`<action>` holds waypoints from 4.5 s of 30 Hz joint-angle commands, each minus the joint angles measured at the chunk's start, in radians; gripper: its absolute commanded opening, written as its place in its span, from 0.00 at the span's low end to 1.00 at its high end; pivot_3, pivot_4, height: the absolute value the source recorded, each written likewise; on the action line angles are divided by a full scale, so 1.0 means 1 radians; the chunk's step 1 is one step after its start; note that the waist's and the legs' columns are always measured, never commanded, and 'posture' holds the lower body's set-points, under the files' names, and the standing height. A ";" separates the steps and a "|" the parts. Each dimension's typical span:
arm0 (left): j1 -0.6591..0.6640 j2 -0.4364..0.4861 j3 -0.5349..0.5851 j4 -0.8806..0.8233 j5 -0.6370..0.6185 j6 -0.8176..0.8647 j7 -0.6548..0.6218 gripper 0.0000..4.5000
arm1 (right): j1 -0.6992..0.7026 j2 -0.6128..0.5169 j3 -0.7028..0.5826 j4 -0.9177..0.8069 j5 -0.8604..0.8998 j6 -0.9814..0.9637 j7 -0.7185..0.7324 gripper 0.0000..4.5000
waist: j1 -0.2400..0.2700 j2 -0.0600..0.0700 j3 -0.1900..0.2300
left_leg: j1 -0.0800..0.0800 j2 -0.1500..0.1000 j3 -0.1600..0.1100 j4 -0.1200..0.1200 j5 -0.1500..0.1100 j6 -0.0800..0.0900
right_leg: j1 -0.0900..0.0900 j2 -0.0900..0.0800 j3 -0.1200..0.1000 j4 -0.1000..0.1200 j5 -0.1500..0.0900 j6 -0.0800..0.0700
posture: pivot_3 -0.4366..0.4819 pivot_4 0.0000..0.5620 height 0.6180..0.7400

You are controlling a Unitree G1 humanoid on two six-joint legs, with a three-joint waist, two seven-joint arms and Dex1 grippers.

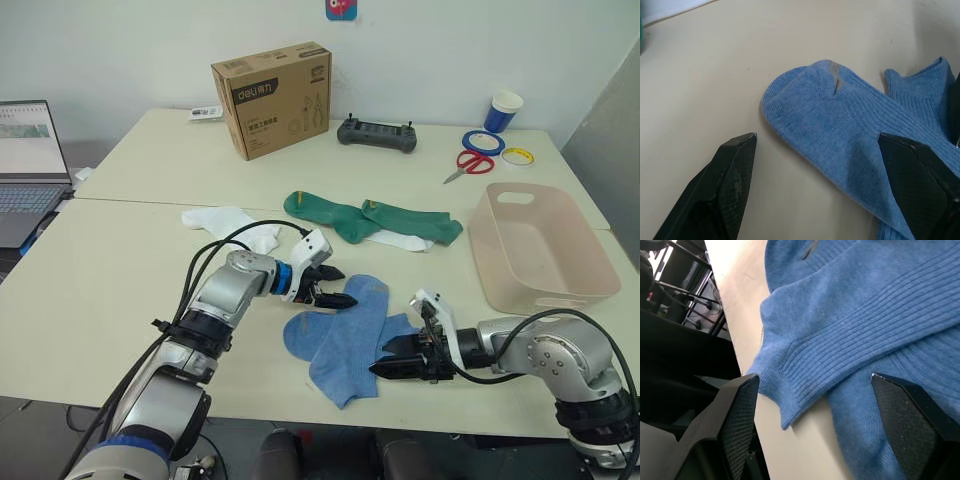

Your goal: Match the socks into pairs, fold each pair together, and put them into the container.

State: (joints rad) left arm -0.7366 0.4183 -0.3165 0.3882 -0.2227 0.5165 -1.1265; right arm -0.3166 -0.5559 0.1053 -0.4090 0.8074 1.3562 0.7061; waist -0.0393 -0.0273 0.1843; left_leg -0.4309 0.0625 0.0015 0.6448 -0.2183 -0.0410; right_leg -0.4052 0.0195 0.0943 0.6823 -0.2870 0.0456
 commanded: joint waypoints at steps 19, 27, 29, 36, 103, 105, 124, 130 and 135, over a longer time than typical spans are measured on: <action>-0.112 -0.065 -0.036 0.157 0.111 -0.086 -0.059 0.89 | -0.014 -0.016 0.020 0.043 -0.008 0.003 -0.045 0.85 | 0.010 0.001 -0.002 | -0.001 -0.002 0.001 0.001 0.000 0.000 | 0.001 -0.001 0.001 -0.002 0.002 0.001 | 0.48 0.27 1.00; -0.131 -0.073 -0.013 0.214 0.113 -0.107 -0.096 0.69 | -0.027 0.072 0.005 0.074 0.002 0.004 -0.084 0.63 | 0.003 0.001 -0.002 | 0.000 0.001 -0.001 0.001 0.000 0.000 | 0.000 0.002 0.000 0.001 0.002 0.000 | 0.48 0.27 1.00; -0.140 -0.075 -0.006 0.230 0.114 -0.115 -0.098 0.54 | -0.032 0.088 0.001 0.082 0.004 0.009 -0.093 0.47 | 0.004 0.001 -0.002 | 0.000 0.001 -0.001 0.001 0.000 0.000 | 0.000 0.002 0.001 0.001 0.002 0.000 | 0.48 0.27 1.00; -0.163 -0.080 0.015 0.259 0.110 -0.124 -0.098 0.04 | -0.044 0.065 -0.003 0.088 0.008 0.012 -0.084 0.00 | 0.005 0.001 -0.002 | -0.001 0.001 -0.001 0.001 0.000 0.000 | 0.000 0.002 0.001 0.000 0.002 0.000 | 0.48 0.27 1.00; 0.094 0.129 0.099 -0.163 -0.038 -0.002 0.122 0.41 | 0.154 -0.135 -0.122 -0.158 -0.222 -0.337 0.000 0.61 | 0.008 0.001 -0.002 | 0.000 0.000 0.001 0.000 0.001 0.000 | -0.001 0.001 0.001 -0.001 0.006 -0.003 | 0.48 0.27 1.00; 0.090 0.124 0.093 -0.158 -0.029 -0.010 0.104 0.41 | 0.158 -0.155 -0.114 -0.180 -0.219 -0.354 0.023 0.61 | 0.007 0.001 -0.002 | 0.000 0.000 0.001 0.001 0.001 0.000 | -0.001 0.001 0.002 -0.001 0.005 -0.002 | 0.48 0.27 1.00; 0.075 0.097 0.061 -0.098 0.061 -0.058 0.064 0.28 | 0.170 -0.235 -0.002 -0.123 -0.339 -0.512 0.081 0.08 | 0.007 0.001 -0.002 | 0.000 0.000 0.001 0.001 0.001 0.000 | 0.000 0.000 0.002 0.000 0.004 -0.001 | 0.48 0.27 1.00; 0.077 0.092 0.066 -0.099 0.063 -0.055 0.064 0.00 | 0.164 -0.233 -0.001 -0.109 -0.347 -0.524 0.089 0.00 | 0.008 0.001 -0.002 | 0.000 0.000 0.001 0.002 0.001 0.000 | 0.000 0.000 0.002 0.000 0.004 -0.001 | 0.48 0.27 1.00; 0.084 0.098 0.082 -0.113 0.054 -0.051 0.065 0.00 | 0.152 -0.238 -0.009 -0.089 -0.348 -0.532 0.098 0.00 | 0.007 0.001 -0.002 | 0.000 0.000 0.001 0.002 0.001 0.000 | 0.000 0.000 0.002 0.000 0.004 -0.001 | 0.48 0.27 1.00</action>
State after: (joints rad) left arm -0.6439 0.5147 -0.2570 0.3002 -0.1626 0.4682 -1.0591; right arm -0.1487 -0.7878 0.1193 -0.4867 0.4542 0.8395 0.7987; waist -0.0320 -0.0265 0.1822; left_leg -0.4313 0.0625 0.0024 0.6464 -0.2176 -0.0414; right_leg -0.4053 0.0199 0.0959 0.6824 -0.2826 0.0449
